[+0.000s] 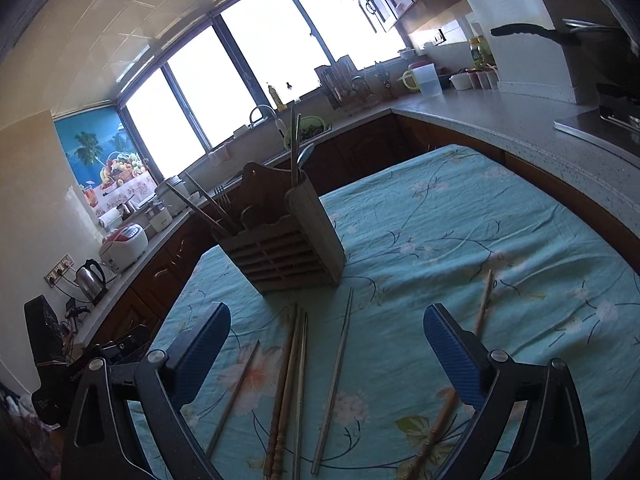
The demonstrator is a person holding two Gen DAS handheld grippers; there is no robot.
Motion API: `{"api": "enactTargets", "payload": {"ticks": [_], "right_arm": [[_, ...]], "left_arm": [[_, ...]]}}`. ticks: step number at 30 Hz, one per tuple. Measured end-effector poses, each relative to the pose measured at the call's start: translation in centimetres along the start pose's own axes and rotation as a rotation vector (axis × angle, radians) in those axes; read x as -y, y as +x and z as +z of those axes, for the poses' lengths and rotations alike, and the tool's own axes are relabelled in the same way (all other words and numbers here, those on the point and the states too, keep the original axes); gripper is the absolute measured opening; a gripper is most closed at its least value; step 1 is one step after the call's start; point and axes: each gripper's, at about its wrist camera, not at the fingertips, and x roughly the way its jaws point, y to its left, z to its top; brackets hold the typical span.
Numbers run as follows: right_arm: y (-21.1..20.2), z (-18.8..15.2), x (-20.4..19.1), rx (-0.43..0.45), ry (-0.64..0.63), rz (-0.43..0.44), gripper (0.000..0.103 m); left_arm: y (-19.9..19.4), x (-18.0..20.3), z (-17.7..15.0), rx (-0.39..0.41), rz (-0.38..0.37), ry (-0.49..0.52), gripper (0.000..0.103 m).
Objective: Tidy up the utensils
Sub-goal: 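Move both tools back down to the chopsticks on the tablecloth, then grasp a metal chopstick with the left tool while the right tool grasps a wooden one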
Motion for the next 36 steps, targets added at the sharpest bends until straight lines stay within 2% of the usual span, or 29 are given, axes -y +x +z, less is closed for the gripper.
{"api": "enactTargets", "payload": {"ticks": [6, 14, 18, 22, 26, 28, 29, 33, 35, 36], "right_arm": [[0.8, -1.7, 0.5, -0.054, 0.008, -0.012, 0.098], [2.0, -1.7, 0.0, -0.095, -0.019, -0.020, 0.098], [3.0, -1.5, -0.1, -0.117, -0.048, -0.042, 0.095], [4.7, -1.1, -0.2, -0.158, -0.069, -0.064, 0.076], [6.9, -0.6, -0.5, -0.193, -0.104, -0.082, 0.063], [8.4, -0.3, -0.6, -0.222, -0.123, -0.093, 0.056], [9.2, -0.1, -0.6, -0.237, -0.128, -0.099, 0.050], [12.3, 0.6, -0.8, -0.280, -0.158, -0.122, 0.042], [13.7, 0.8, -1.0, -0.301, -0.176, -0.133, 0.033], [14.4, 0.9, -1.1, -0.312, -0.187, -0.140, 0.031]], "left_arm": [[0.3, 0.1, -1.3, -0.038, 0.021, 0.001, 0.082], [1.8, 1.3, -1.7, -0.077, 0.030, 0.044, 0.081], [3.2, 1.9, -1.7, -0.120, 0.043, 0.081, 0.080], [5.0, 2.6, -1.4, -0.163, 0.045, 0.110, 0.078], [7.2, 3.3, -1.0, -0.212, 0.046, 0.151, 0.066], [8.5, 3.6, -0.7, -0.244, 0.045, 0.166, 0.056], [9.2, 3.7, -0.6, -0.258, 0.040, 0.172, 0.054], [11.3, 4.1, 0.0, -0.286, 0.036, 0.195, 0.046], [12.3, 4.4, 0.2, -0.301, 0.030, 0.202, 0.044], [12.7, 4.5, 0.3, -0.309, 0.027, 0.205, 0.041]]}}
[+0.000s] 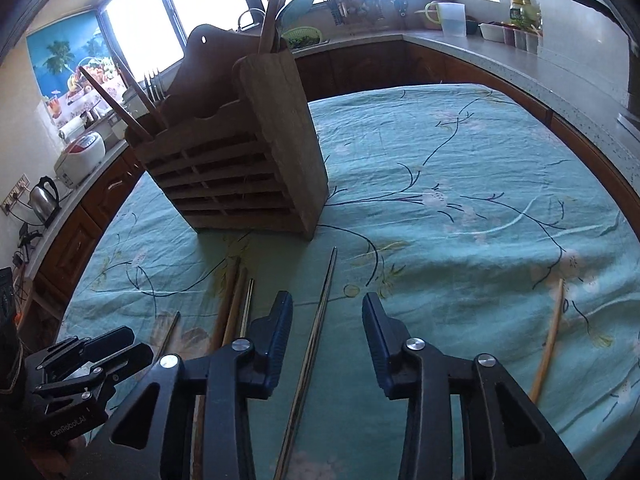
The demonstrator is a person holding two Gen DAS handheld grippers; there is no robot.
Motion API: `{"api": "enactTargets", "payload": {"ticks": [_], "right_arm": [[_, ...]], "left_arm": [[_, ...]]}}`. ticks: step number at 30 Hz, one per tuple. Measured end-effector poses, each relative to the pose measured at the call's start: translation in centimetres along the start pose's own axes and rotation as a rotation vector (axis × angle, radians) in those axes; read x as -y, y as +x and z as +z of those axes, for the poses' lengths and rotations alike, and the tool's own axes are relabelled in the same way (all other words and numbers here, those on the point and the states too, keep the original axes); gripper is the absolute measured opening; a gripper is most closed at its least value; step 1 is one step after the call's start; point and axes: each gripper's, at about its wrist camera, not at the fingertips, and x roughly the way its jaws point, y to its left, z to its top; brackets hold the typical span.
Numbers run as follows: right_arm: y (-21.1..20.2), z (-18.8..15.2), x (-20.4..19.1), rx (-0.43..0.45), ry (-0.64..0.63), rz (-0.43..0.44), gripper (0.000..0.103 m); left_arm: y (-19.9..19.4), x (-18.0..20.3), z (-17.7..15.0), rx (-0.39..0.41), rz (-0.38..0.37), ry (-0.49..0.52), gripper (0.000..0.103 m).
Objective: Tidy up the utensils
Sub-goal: 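Grasp a metal chopstick with the left tool while the right tool grasps a wooden one, then lift the chopsticks and lower them into the wooden holder with both tools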
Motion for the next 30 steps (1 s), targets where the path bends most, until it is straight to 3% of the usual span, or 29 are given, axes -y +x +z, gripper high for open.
{"api": "enactTargets", "payload": {"ticks": [2, 8, 11, 15, 22, 30], "right_arm": [[1.0, 0.5, -0.3, -0.018, -0.020, -0.015, 0.028], [2.9, 1.1, -1.1, -0.056, -0.075, -0.070, 0.020], [3.3, 0.9, -2.0, -0.047, -0.127, -0.109, 0.016], [3.3, 0.6, -2.7, -0.040, -0.169, -0.118, 0.007], [1.2, 0.5, -1.5, -0.026, -0.054, -0.002, 0.004], [-6.3, 0.3, -1.3, 0.102, 0.018, 0.105, 0.004]], "left_arm": [[0.7, 0.2, 0.3, -0.016, -0.001, 0.012, 0.035], [2.0, 1.1, 0.8, -0.036, 0.035, 0.049, 0.035], [2.6, 2.0, 0.7, -0.017, 0.090, 0.100, 0.021], [2.9, 2.3, 0.8, -0.006, 0.084, 0.119, 0.005], [1.9, 0.6, 0.8, -0.007, -0.001, 0.043, 0.002], [-3.9, -1.3, 0.0, 0.099, -0.116, -0.054, 0.002]]}}
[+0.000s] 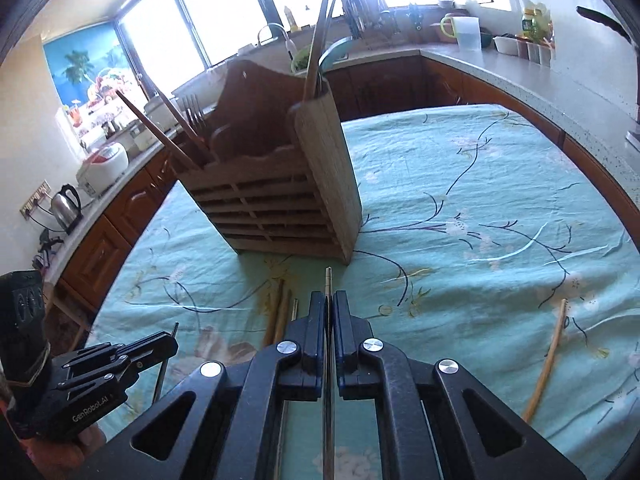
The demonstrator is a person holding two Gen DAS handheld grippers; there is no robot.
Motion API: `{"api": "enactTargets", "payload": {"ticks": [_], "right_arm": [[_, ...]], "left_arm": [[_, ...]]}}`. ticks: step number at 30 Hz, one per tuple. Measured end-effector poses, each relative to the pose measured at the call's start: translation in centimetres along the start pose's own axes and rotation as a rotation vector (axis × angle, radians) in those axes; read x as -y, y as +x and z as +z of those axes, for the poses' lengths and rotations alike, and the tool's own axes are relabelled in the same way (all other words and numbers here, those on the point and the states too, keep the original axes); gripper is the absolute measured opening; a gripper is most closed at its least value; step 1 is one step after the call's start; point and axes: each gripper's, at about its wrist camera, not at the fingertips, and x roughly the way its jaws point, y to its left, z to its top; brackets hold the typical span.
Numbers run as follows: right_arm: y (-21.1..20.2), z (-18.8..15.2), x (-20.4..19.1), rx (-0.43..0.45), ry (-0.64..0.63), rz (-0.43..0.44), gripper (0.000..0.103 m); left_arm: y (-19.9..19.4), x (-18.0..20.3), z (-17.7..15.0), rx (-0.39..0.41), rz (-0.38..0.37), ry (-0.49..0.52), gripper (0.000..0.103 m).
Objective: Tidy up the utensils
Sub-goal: 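Lift the chopsticks and lower them into the wooden holder with both tools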
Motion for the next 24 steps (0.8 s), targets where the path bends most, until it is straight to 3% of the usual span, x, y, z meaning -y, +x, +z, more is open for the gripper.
{"api": "enactTargets", "payload": {"ticks": [15, 24], "right_arm": [[-10.0, 1.6, -1.0, 0.211, 0.017, 0.059, 0.004], [-11.4, 2.2, -1.4, 0.255, 0.014, 0.065, 0.004]], "left_arm": [[-12.4, -0.4, -1.0, 0.205, -0.086, -0.018, 0.002], [-14.9, -0.9, -1.0, 0.268, -0.092, -0.018, 0.002]]}}
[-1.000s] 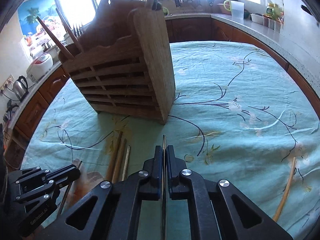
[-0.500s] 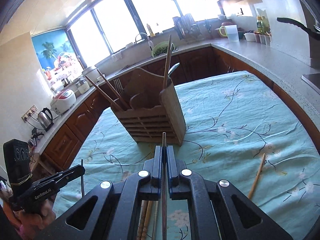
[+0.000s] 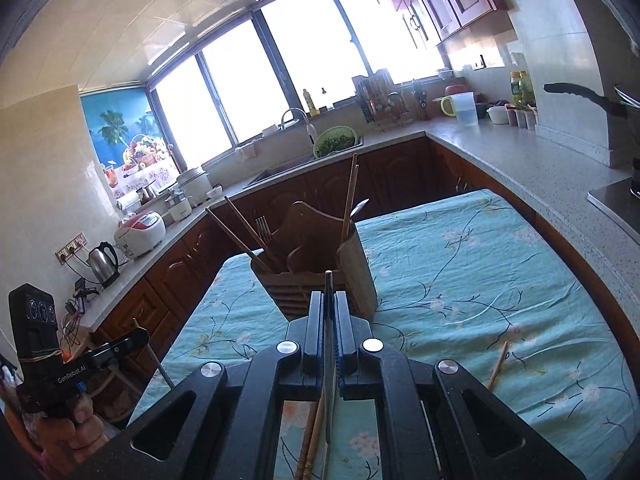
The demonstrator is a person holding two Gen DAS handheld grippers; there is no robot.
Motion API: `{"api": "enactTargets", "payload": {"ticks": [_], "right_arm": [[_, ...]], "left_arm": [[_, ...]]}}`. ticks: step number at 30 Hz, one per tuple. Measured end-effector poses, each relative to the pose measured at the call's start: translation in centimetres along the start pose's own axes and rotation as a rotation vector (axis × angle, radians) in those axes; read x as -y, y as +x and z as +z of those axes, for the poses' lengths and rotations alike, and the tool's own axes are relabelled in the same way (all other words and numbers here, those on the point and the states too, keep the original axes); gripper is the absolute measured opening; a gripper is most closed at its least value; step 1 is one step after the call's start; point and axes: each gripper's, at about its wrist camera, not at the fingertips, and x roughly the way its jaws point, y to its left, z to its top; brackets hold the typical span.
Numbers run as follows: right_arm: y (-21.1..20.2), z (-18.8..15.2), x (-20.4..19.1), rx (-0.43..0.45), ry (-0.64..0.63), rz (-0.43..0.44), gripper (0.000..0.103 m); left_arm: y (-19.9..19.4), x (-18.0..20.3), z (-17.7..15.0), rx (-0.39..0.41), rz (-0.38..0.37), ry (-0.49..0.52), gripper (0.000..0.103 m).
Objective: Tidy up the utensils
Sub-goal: 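Lift the chopsticks and lower them into the wooden holder with both tools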
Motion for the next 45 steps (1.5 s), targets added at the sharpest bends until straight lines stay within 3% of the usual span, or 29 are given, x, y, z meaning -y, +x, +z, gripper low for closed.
{"api": "enactTargets", "payload": {"ticks": [19, 30, 38, 45], "right_arm": [[0.3, 2.0, 0.1, 0.043, 0.002, -0.003, 0.004], [1.0, 7.7, -1.1, 0.165, -0.011, -0.005, 0.004], [3.4, 12.4, -2.6, 0.258, -0.053, -0.027, 0.004], [7.0, 12.5, -2.2, 0.259, -0.061, -0.053, 0.004]], "left_arm": [[1.1, -0.4, 2.7, 0.079, 0.013, -0.004, 0.002], [3.0, -0.2, 8.0, 0.210, 0.003, 0.015, 0.002], [6.6, 0.8, 12.0, 0.309, 0.041, 0.058, 0.002], [12.5, 0.4, 11.2, 0.331, 0.094, 0.052, 0.002]]}}
